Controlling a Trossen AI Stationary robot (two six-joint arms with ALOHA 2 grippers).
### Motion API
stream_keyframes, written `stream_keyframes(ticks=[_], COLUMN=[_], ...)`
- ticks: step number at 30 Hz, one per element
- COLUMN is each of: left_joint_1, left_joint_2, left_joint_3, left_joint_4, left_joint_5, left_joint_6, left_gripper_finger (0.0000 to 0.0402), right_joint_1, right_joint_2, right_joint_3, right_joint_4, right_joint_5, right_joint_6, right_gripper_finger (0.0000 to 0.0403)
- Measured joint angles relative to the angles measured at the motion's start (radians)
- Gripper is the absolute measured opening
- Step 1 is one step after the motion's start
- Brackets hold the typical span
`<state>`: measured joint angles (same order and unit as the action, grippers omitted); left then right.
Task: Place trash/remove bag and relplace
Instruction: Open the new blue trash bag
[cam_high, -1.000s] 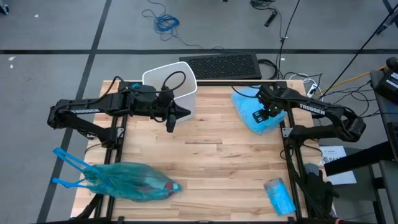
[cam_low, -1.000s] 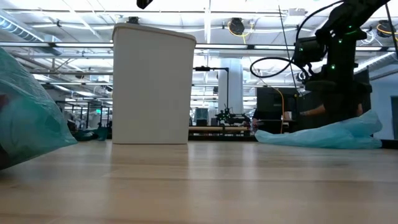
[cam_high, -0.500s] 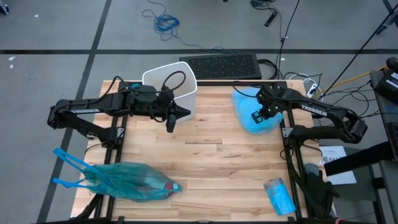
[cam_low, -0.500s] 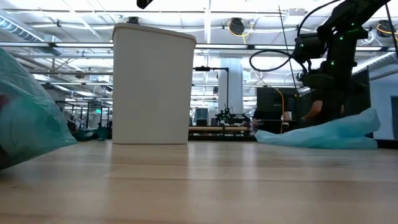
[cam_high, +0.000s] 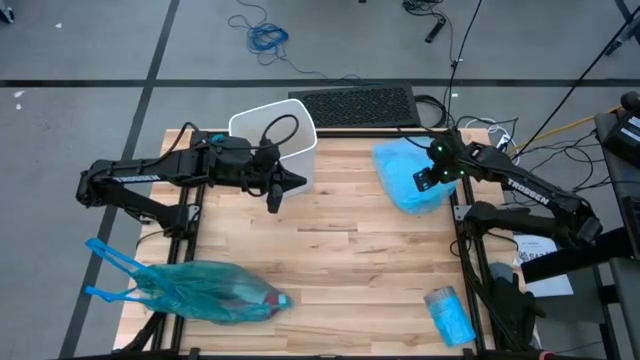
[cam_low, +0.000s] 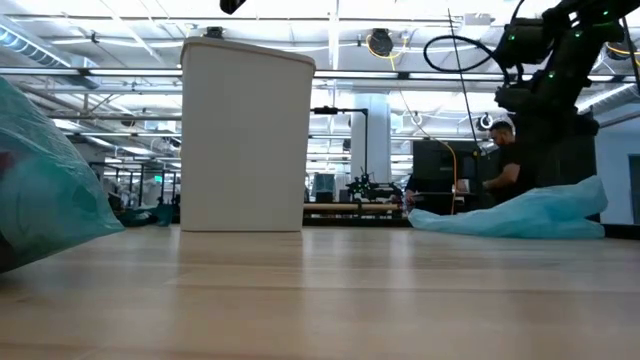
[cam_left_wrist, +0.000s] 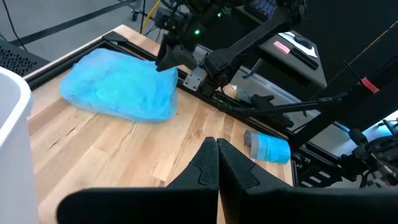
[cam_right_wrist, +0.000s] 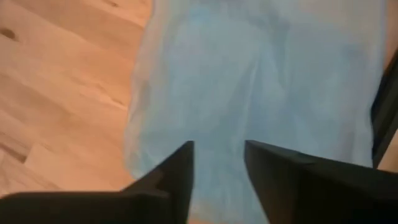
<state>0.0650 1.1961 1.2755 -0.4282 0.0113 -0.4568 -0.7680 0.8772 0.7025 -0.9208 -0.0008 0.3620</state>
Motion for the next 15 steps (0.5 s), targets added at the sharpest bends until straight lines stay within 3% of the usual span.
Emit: stream_keyframes(ticks=[8, 15], left_joint_1=[0.000, 0.000], left_joint_2=[0.007, 0.018], left_joint_3=[0.000, 0.002], left_joint_4=[0.002, -0.001], left_joint_5=[0.000, 0.001], left_joint_6=[0.026, 0.026], left_gripper_finger=[0.0000, 0.0000], right_joint_1=[-0.028, -0.027], right_joint_2=[0.041, 0.086], right_joint_3=[-0.021, -0.103], right_joint_4=[-0.031, 0.019], right_joint_5=[-0.032, -0.014], right_joint_6=[0.000, 0.103], right_gripper_finger=[0.0251, 0.0268])
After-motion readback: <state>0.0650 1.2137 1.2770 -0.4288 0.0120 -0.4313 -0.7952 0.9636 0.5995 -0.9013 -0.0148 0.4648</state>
